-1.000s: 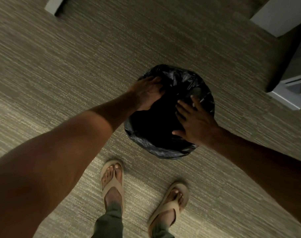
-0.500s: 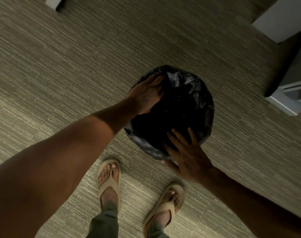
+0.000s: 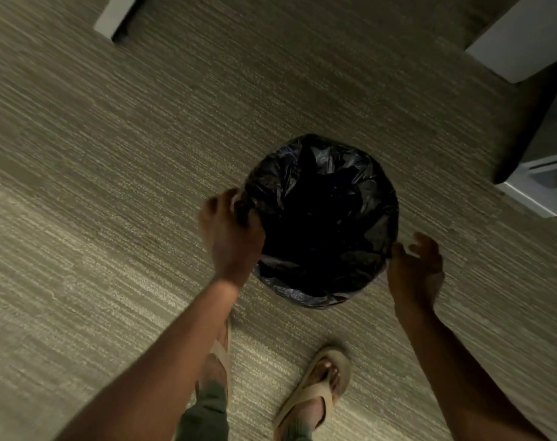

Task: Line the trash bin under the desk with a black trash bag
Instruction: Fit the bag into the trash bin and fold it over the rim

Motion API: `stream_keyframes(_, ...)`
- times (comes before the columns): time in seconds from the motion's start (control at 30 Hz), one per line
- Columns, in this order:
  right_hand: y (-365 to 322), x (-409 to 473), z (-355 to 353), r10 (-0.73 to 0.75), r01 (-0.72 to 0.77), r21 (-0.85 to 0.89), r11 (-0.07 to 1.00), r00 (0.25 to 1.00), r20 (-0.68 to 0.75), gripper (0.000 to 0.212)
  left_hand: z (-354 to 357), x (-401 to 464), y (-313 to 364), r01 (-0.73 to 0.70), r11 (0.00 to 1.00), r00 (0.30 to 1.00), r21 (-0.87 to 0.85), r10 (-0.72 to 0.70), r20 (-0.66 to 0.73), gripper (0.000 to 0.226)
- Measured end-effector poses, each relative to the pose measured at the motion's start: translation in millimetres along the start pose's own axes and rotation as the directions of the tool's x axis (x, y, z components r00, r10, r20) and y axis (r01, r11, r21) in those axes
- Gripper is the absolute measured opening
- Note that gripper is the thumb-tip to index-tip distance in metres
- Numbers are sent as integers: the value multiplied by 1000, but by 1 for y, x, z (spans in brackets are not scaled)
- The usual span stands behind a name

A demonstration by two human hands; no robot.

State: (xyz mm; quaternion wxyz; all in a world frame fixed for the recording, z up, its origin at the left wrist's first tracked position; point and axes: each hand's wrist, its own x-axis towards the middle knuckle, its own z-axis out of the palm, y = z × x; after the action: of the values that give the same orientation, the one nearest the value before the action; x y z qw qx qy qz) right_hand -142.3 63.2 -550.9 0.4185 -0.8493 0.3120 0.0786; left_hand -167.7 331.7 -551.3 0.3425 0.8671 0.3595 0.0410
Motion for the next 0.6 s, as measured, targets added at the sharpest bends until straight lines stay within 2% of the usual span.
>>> stream_keyframes(0.03, 6, 6, 3, 138, -139, 58, 989, 990, 23, 43, -2, -9, -11, 202, 977, 979, -74, -202, 13, 44)
stream_keyframes(0.07, 8, 9, 4, 224, -232, 121, 965, 971, 81, 37, -4, -15, -18, 346, 930, 938, -122, -342, 52, 45)
stream_keyframes(0.1, 11, 9, 7, 278, -300, 165, 940, 950, 145, 26, -6, -20, -24, 433, 891, 901, -135, -423, 100, 42)
stream_keyframes(0.13, 12, 5, 9, 284, -316, 197, 928, 943, 172, 18, -8, -22, -26, 454, 882, 889, -128, -439, 130, 35)
stream_keyframes(0.2, 10, -1, 12, 270, -302, 229, 925, 949, 161, 17, -9, -24, -29, 413, 906, 907, -94, -400, 136, 25)
stream_keyframes(0.4, 4, -9, 16, 207, -243, 225, 944, 963, 172, 24, -17, -11, -27, 438, 876, 894, -201, -400, 203, 29)
stream_keyframes(0.6, -39, -23, 41, 104, -141, 181, 973, 974, 201, 29, -46, 19, -44, 416, 889, 908, -190, -398, 128, 22)
